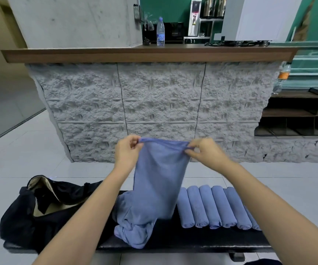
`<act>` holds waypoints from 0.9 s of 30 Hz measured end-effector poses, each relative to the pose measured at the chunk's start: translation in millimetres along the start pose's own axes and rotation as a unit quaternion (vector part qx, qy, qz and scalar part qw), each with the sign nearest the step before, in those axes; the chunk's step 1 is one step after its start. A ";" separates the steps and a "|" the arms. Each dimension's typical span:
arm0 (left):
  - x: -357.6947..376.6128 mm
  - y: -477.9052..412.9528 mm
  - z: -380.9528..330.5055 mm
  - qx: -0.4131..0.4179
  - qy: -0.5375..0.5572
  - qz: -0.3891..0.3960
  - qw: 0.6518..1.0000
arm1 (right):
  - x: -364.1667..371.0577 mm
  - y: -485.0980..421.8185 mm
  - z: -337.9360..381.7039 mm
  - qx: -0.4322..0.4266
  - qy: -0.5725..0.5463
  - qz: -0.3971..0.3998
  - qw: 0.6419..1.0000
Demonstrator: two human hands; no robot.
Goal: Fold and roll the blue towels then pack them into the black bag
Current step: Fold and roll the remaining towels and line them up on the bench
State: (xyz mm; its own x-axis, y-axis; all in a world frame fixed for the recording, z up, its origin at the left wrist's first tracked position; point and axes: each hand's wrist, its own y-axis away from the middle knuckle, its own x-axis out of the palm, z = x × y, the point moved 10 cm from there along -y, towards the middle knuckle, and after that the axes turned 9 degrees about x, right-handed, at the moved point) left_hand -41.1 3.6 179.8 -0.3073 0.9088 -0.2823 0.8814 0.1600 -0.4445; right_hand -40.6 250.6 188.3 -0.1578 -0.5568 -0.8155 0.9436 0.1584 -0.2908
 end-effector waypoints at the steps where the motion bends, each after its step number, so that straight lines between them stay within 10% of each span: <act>1: -3.1 2.4 -6.7 0.030 -0.005 -0.031 0.999 | -13.5 4.9 8.8 -0.032 0.026 -0.107 0.993; 3: 6.0 6.1 9.3 0.014 -0.041 0.007 0.999 | 1.4 9.6 9.2 -0.054 0.093 -0.104 0.989; 5: 21.4 18.6 54.2 -0.105 0.000 0.093 0.990 | 41.0 14.1 -19.7 -0.003 0.103 0.060 0.993; 13: 33.4 36.6 50.6 -0.166 0.136 0.263 0.941 | 20.6 18.8 -26.6 0.116 -0.245 0.139 0.952; 22: 39.1 33.8 59.1 -0.120 0.126 0.244 0.954 | 40.3 17.7 -33.6 0.136 -0.168 0.198 0.956; 27: 30.9 3.8 44.9 -0.051 0.141 0.144 0.978 | 22.4 -4.8 -39.7 0.116 -0.198 0.051 0.972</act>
State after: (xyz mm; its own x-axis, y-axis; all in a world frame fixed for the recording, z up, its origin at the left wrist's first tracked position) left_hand -63.4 14.9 131.2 0.0569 0.9897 -0.1310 0.9527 -0.0930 -0.2892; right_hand -60.2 269.7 151.5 0.0214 -0.8253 -0.5643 0.9959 0.0669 -0.0601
